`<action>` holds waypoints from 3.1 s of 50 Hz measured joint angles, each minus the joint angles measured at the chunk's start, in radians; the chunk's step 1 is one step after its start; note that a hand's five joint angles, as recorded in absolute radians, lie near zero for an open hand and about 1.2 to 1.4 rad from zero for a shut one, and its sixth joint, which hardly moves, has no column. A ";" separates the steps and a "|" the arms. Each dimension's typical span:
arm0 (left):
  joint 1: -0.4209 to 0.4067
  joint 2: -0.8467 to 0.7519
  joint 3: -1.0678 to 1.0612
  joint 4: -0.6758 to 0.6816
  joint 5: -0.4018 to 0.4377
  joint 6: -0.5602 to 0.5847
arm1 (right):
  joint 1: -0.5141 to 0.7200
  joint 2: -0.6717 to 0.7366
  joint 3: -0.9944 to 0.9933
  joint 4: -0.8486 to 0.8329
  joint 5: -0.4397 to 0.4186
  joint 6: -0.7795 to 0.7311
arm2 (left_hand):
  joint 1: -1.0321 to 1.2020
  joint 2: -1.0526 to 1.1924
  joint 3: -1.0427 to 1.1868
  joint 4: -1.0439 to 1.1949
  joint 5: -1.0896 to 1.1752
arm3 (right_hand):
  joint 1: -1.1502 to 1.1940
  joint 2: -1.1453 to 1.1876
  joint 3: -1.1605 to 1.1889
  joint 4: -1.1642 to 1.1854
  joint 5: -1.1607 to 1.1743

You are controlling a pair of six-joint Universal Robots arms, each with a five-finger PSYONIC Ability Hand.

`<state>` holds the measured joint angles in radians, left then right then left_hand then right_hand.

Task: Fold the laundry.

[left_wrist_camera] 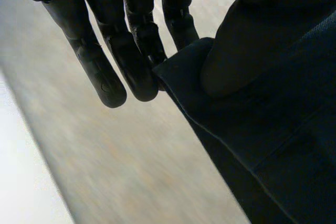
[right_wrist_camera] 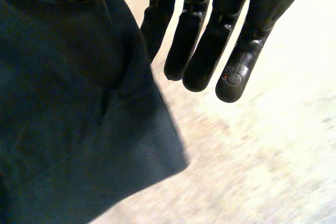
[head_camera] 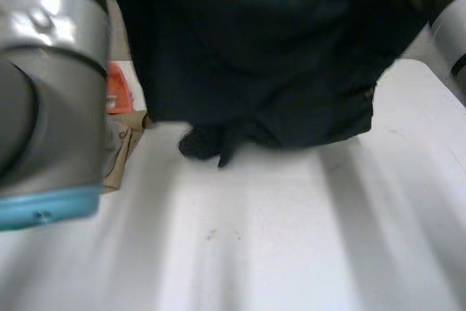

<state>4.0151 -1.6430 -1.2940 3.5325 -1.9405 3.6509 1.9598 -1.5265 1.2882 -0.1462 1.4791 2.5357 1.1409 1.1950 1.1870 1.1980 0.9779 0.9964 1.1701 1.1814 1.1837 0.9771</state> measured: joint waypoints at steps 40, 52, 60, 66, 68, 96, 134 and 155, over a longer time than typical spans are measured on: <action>0.032 -0.264 0.161 0.043 0.108 0.040 | -0.098 0.273 -0.038 0.481 -0.184 0.624 | 0.000 0.002 0.004 0.001 0.000 | -0.796 -0.951 -0.972 -0.949 -0.911; 0.043 -0.289 0.218 0.039 0.112 0.042 | -0.142 0.329 0.073 0.489 -0.298 0.868 | 0.000 0.002 0.004 0.001 0.000 | -0.796 -0.951 -0.972 -0.949 -0.911; 0.036 -0.319 0.238 0.037 0.124 0.042 | -0.002 0.387 0.099 0.458 -0.326 0.903 | 0.000 0.002 0.004 0.001 0.000 | -0.796 -0.951 -0.972 -0.949 -0.911; 0.029 -0.316 0.233 0.032 0.125 0.041 | 0.129 0.487 0.075 0.338 -0.310 0.889 | 0.000 0.002 0.004 0.001 0.000 | -0.796 -0.951 -0.972 -0.949 -0.911; 0.027 -0.314 0.231 0.030 0.125 0.041 | 0.165 0.523 0.058 0.300 -0.297 0.884 | 0.000 0.002 0.004 0.001 0.000 | -0.796 -0.951 -0.972 -0.949 -0.911; 0.031 -0.196 0.108 -0.020 0.120 0.038 | 0.207 0.553 -0.019 0.121 0.044 0.725 | 0.000 0.004 0.007 0.001 0.000 | -0.059 0.007 -0.001 0.001 0.000; 0.021 -0.382 -0.105 -0.199 0.117 -0.131 | -0.102 0.237 0.036 0.295 0.042 0.174 | 0.000 0.004 0.007 0.001 0.000 | -0.797 -0.953 -0.973 -0.952 -0.915; 0.037 -0.364 -0.096 -0.198 0.118 -0.133 | 0.131 0.466 0.254 -0.021 0.112 0.166 | 0.000 0.004 0.007 0.001 0.000 | -0.741 -0.864 -0.874 -0.881 -0.848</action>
<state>4.0518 -2.0072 -1.3904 3.3349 -1.8223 3.5178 2.0907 -1.0606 1.5419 -0.1674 1.5912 2.7021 1.1411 1.1994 1.1940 1.1988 0.9779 0.2558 0.3056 0.3077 0.3027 0.1290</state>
